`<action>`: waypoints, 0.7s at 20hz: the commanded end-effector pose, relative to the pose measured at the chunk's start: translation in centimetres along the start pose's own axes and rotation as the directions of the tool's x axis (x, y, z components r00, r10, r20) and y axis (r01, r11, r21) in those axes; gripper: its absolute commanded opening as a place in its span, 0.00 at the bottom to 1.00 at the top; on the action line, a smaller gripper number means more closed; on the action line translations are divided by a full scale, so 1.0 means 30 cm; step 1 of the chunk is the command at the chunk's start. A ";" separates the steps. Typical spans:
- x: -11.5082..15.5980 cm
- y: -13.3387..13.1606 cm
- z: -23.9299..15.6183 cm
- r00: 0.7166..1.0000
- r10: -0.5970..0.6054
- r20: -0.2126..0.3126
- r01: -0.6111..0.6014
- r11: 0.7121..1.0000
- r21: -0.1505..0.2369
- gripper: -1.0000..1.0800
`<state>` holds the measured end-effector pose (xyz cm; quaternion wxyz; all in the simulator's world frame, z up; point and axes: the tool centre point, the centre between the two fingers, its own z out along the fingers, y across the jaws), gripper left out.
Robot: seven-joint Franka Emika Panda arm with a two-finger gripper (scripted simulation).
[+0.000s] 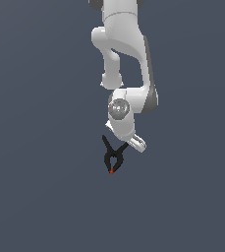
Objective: Pick up the object and move it to a goal position.
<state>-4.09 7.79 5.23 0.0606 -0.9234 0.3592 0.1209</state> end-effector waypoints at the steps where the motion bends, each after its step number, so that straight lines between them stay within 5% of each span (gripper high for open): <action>1: -0.002 -0.001 0.004 1.000 0.009 0.003 -0.009 1.000 0.001 0.62; 14: -0.004 0.001 0.104 1.000 0.010 0.003 -0.010 1.000 0.001 0.62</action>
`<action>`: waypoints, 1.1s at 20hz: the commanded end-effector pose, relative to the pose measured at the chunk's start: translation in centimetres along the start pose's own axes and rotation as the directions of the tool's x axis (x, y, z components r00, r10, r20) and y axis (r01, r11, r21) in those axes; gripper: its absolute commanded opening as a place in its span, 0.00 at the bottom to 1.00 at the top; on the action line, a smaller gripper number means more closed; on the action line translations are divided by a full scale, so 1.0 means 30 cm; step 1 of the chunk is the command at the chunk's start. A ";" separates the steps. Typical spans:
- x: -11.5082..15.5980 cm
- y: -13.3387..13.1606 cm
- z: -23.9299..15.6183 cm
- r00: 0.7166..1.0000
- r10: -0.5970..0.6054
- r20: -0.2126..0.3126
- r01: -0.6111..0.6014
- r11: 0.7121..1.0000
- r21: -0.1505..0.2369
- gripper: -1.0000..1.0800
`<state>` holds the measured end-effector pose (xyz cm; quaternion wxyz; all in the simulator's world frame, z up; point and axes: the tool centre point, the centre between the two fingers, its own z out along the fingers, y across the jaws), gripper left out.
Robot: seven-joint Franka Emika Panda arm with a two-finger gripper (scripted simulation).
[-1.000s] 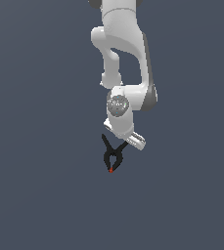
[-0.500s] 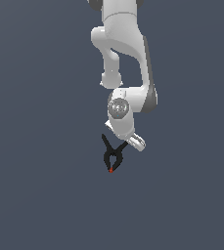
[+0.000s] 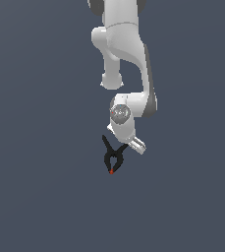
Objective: Pick up the object and move it to a goal position.
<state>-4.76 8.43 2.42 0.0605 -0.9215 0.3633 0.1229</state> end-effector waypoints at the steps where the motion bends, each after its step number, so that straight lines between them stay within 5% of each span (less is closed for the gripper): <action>1: 0.001 -0.001 0.006 1.000 0.001 -0.001 -0.001 1.000 0.001 0.00; 22: -0.043 -0.018 -0.113 1.000 0.001 -0.001 -0.001 1.000 0.001 0.00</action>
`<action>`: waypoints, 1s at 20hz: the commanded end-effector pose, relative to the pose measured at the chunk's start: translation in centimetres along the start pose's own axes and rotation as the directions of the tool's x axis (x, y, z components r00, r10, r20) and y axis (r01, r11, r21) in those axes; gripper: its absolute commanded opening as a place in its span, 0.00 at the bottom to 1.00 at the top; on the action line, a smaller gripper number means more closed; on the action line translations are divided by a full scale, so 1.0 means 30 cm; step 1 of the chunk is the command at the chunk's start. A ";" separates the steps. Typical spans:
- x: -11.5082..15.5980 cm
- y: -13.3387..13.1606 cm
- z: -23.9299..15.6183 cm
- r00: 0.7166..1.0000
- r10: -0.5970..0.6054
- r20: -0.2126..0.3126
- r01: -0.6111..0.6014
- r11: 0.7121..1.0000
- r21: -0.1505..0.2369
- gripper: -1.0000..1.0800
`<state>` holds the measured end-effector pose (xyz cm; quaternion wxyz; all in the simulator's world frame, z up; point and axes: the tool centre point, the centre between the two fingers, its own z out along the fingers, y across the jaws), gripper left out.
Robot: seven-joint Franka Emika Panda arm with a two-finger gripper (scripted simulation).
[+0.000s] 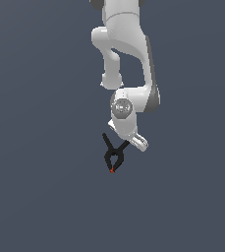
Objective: Pick up the object and move it to a goal position.
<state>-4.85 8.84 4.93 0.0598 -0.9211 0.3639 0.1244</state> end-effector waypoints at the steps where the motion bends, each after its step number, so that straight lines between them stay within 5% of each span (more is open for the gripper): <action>1: -0.017 -0.011 -0.059 1.000 -0.001 -0.003 0.001 1.000 0.003 0.00; 20: -0.255 -0.110 -0.730 1.000 0.000 -0.006 0.000 1.000 0.001 0.00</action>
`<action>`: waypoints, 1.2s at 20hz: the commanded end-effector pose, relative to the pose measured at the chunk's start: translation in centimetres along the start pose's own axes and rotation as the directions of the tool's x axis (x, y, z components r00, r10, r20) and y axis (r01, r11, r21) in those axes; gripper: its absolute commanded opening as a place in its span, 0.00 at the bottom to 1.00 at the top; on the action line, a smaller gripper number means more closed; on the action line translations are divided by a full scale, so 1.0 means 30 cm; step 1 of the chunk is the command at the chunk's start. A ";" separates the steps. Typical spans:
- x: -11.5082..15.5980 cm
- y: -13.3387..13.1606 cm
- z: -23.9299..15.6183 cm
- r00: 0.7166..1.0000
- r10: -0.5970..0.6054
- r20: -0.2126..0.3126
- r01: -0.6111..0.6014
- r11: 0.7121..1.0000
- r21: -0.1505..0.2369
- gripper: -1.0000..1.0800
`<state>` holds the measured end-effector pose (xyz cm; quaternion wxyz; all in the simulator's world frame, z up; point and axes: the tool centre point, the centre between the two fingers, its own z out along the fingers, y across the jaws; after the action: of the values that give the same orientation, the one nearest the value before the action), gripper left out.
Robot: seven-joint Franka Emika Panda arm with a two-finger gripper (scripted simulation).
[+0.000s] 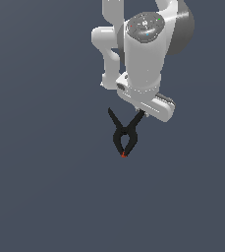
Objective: Pick up the object and move it to a goal position.
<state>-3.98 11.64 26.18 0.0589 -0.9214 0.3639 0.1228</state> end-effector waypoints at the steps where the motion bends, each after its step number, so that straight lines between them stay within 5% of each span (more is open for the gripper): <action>1: -0.033 -0.015 -0.098 1.000 0.000 -0.002 0.000 1.000 0.001 0.00; 12: -0.124 -0.069 -0.385 1.000 -0.001 -0.001 0.001 1.000 0.003 0.00; 24: -0.143 -0.087 -0.453 1.000 -0.001 0.003 0.001 1.000 0.002 0.00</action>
<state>-2.73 13.68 40.43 0.0599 -0.9213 0.3636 0.1239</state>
